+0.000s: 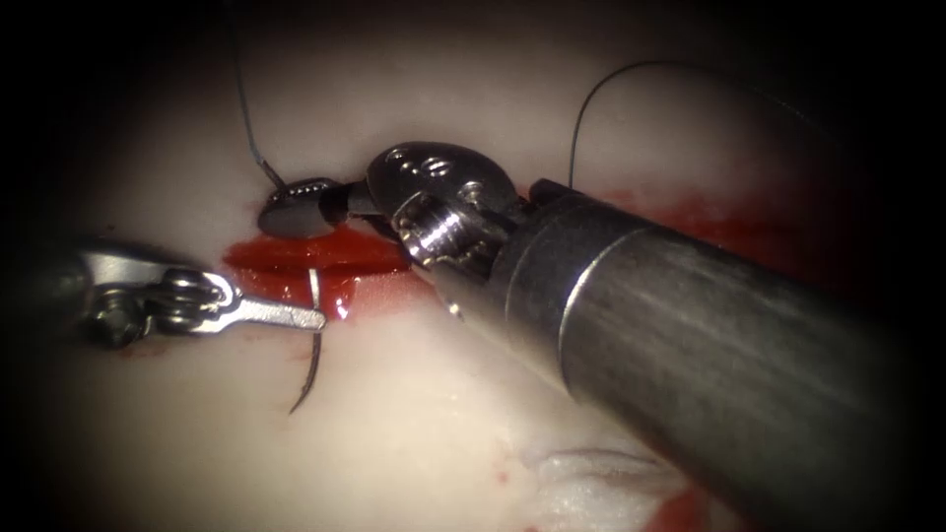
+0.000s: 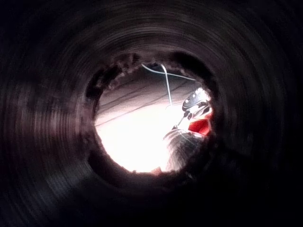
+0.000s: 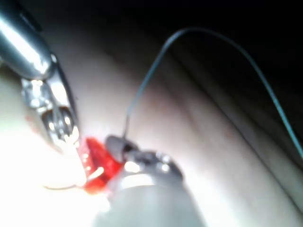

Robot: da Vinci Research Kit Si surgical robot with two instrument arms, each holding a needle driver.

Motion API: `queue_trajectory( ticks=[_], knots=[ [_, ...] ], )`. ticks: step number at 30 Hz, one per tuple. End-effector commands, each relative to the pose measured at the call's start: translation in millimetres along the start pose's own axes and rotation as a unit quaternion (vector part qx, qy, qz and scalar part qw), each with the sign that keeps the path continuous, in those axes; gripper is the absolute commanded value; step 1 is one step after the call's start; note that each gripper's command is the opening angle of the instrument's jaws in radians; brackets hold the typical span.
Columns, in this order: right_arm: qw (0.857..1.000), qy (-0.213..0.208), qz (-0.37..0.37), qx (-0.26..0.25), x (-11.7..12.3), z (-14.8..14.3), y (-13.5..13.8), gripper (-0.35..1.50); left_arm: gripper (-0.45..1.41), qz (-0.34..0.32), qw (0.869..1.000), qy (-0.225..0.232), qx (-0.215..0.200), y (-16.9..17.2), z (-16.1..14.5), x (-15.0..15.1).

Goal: Wound Closure

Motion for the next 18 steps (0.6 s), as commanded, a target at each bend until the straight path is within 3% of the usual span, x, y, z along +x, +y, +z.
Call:
queue_trajectory(
  ticks=[1,2,3,4,5,8,14,18],
  knots=[
    [1.000,0.003,-0.002,0.002,1.2,0.6,0.4,-0.35,-0.45,-0.008,1.000,0.001,0.003,-0.7,0.3,-1.1],
    [1.000,0.006,-0.007,0.004,1.3,0.5,0.3,-0.35,-0.45,-0.014,1.000,0.005,0.004,-0.8,0.2,-1.0],
    [0.999,0.009,-0.036,0.008,1.5,0.4,0.2,-0.01,-0.45,-0.041,0.999,0.006,0.005,-0.9,0.1,-0.9],
    [0.998,0.020,-0.066,-0.002,1.8,0.4,0.1,0.81,-0.45,-0.074,0.997,0.007,0.004,-1.1,-0.2,-0.7],
    [0.996,0.026,-0.085,-0.012,2.0,0.4,0.0,1.14,-0.45,-0.101,0.995,0.009,0.001,-1.2,-0.3,-0.6],
    [0.988,0.030,-0.149,-0.022,2.5,0.4,0.0,1.34,-0.45,-0.149,0.989,0.017,-0.010,-1.4,-0.6,-0.2],
    [0.978,0.045,-0.196,-0.057,3.9,-0.4,0.3,1.48,-0.45,-0.234,0.971,0.039,-0.022,-1.8,-1.1,0.6],
    [0.975,0.050,-0.207,-0.063,5.2,-1.9,0.3,1.48,-0.45,-0.325,0.942,0.080,-0.034,-2.1,-1.5,2.0]
  ],
)
